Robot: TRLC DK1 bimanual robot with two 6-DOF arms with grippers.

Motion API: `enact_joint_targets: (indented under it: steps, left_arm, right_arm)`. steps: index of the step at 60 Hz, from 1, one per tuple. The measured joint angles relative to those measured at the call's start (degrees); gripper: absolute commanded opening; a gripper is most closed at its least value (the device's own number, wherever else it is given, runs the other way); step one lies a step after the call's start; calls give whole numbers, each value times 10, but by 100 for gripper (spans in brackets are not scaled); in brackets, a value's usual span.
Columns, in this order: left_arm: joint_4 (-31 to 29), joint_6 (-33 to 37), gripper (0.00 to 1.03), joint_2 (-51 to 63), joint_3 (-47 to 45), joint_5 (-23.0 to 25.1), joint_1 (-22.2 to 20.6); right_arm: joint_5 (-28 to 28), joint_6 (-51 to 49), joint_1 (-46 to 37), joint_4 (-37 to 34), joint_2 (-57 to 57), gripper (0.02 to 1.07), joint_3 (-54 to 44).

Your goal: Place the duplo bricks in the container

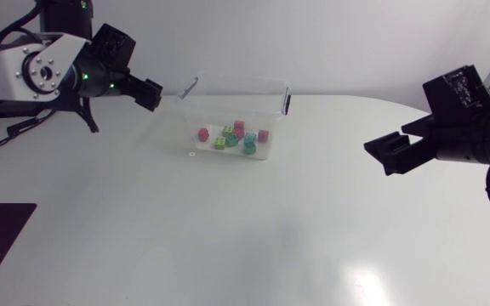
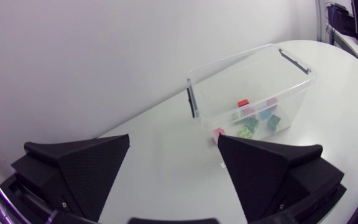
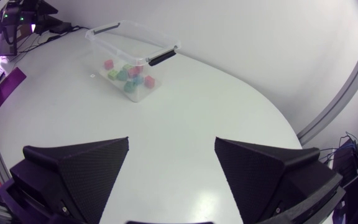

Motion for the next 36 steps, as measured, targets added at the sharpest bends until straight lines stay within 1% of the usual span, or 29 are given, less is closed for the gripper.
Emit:
enact_joint_targets:
  steps: [3,7,15,30,36]
  left_arm:
    - [19,-3,100,-23,-31,-18,2]
    - [31,-4,100,-54,-68,-26,2]
    - [38,-4,100,-110,-119,-30,9]
    - [54,-3,100,-223,-210,-31,39]
    - [56,-3,100,-287,-259,-31,45]
  right_arm:
    - [4,-2,-4,2,-14,102,-12]
    - [3,-2,-15,2,-27,102,-24]
    - [4,-2,-41,3,-65,102,-44]
    - [4,-2,-74,6,-153,102,-83]
    - [4,-2,-89,7,-182,102,-106]
